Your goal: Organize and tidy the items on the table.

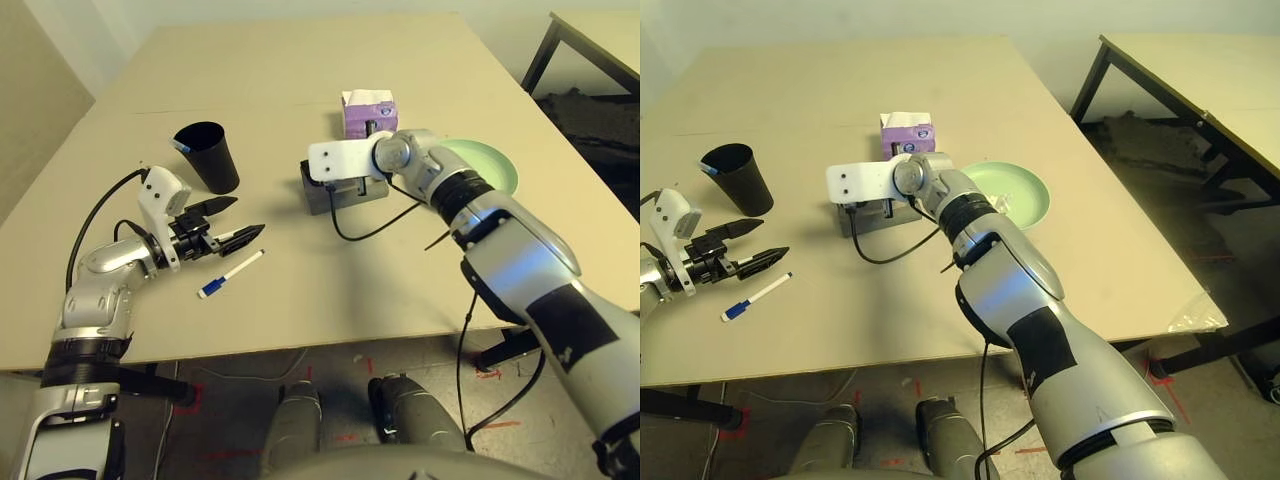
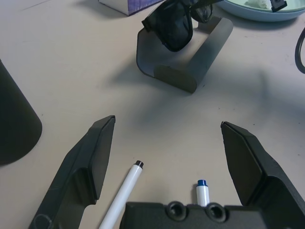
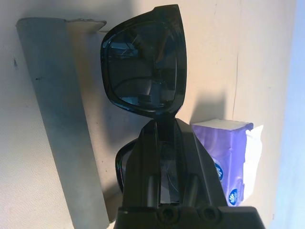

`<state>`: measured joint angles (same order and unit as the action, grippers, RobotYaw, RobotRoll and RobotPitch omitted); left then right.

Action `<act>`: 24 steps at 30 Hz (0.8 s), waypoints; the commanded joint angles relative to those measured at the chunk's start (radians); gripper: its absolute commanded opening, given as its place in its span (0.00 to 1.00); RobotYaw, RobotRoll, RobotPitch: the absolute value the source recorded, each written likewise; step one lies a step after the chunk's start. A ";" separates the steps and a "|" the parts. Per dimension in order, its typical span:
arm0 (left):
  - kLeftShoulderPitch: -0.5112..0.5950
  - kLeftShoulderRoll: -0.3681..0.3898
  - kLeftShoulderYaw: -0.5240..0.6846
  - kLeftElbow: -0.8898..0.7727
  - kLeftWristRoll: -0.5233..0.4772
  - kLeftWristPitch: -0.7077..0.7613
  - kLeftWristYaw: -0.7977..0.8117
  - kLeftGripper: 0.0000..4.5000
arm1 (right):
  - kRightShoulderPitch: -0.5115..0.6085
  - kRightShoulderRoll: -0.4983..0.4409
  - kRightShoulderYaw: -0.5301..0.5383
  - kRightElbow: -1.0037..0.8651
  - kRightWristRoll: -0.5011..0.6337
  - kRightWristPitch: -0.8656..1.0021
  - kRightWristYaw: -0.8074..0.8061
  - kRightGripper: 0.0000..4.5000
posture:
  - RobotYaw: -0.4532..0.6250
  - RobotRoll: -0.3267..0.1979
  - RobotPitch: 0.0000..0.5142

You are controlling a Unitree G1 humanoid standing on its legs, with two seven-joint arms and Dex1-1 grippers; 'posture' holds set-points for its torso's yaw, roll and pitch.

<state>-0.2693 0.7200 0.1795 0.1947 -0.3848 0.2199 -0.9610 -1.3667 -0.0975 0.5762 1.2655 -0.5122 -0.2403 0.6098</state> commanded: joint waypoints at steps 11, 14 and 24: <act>0.013 -0.003 -0.001 -0.016 0.002 0.014 0.000 1.00 | 0.054 0.009 -0.027 0.003 -0.001 0.020 0.059 0.04 | 0.45 0.62 0.31; 0.014 -0.004 0.000 -0.019 0.001 0.014 0.002 1.00 | 0.060 0.007 -0.023 0.004 -0.005 0.024 0.068 0.04 | 0.45 0.62 0.31; 0.003 -0.010 -0.009 0.001 0.007 0.005 -0.002 1.00 | 0.056 -0.002 -0.030 -0.004 0.001 0.046 0.137 0.04 | 0.43 0.62 0.30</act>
<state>-0.2643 0.7136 0.1795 0.1927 -0.3847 0.2265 -0.9580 -1.3133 -0.0965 0.5607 1.2619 -0.5128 -0.2031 0.7242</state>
